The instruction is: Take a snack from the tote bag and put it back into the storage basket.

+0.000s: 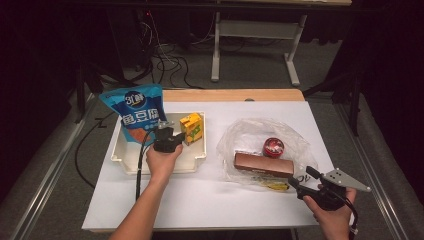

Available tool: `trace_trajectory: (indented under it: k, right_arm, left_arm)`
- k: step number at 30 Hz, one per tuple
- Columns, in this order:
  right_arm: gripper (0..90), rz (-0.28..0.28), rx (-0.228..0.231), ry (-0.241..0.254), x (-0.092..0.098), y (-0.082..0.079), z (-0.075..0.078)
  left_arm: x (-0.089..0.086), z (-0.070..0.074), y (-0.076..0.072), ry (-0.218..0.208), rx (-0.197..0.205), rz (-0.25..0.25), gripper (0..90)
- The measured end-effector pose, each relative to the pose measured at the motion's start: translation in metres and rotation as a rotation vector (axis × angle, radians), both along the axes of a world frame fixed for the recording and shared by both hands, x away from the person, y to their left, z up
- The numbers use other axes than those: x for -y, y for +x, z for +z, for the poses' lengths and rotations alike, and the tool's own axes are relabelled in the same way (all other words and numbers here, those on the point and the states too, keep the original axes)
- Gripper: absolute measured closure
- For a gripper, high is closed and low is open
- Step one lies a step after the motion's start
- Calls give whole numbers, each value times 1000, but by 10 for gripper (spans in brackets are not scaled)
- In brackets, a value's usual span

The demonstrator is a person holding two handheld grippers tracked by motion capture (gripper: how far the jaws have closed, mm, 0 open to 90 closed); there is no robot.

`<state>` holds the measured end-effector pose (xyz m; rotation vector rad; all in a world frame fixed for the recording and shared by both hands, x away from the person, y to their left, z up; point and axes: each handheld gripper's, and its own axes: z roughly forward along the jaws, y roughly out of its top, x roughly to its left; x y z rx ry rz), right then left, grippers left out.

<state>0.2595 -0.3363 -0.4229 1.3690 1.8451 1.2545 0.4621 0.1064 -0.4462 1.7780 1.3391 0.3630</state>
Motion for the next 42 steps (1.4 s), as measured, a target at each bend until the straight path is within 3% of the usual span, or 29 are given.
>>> trace_trajectory:
  k: [5, 8, 14, 23, 27, 30, 34, 38, 40, 42]
  right_arm:
    - [244, -5, -3, 3, 2, 0, -1]
    - [246, -5, -6, 1, 1, 1, -2]
    - [249, -5, -10, 0, 0, 1, -3]
    - [251, -2, -13, -2, -1, 1, -4]
    - [254, 2, -14, -4, 0, 1, -5]
    - [255, 2, -16, -5, 0, 2, -5]
    - [255, -2, -12, -2, 1, 1, -5]
    - [257, -4, -17, -2, 1, 2, -5]
    - [257, -1, -16, -7, 0, 2, -5]
    - [258, -1, -18, -8, -1, 1, -5]
  left_arm:
    - [2, -4, 9, 12, -15, 33, 900]
    - [1, -7, 14, -3, -9, 46, 900]
    - [1, -10, 17, 29, 17, 27, 900]
    - [8, -20, 28, 21, -35, 118, 900]
    - [9, -17, 31, 65, -32, 108, 900]
    - [8, -9, 25, 58, -16, 130, 900]
    - [8, -2, 11, 47, -11, 106, 900]
    - [15, -4, 2, 81, -54, 31, 900]
    - [18, -9, 3, 76, -90, 12, 900]
    - [18, -11, 6, 74, -95, 25, 900]
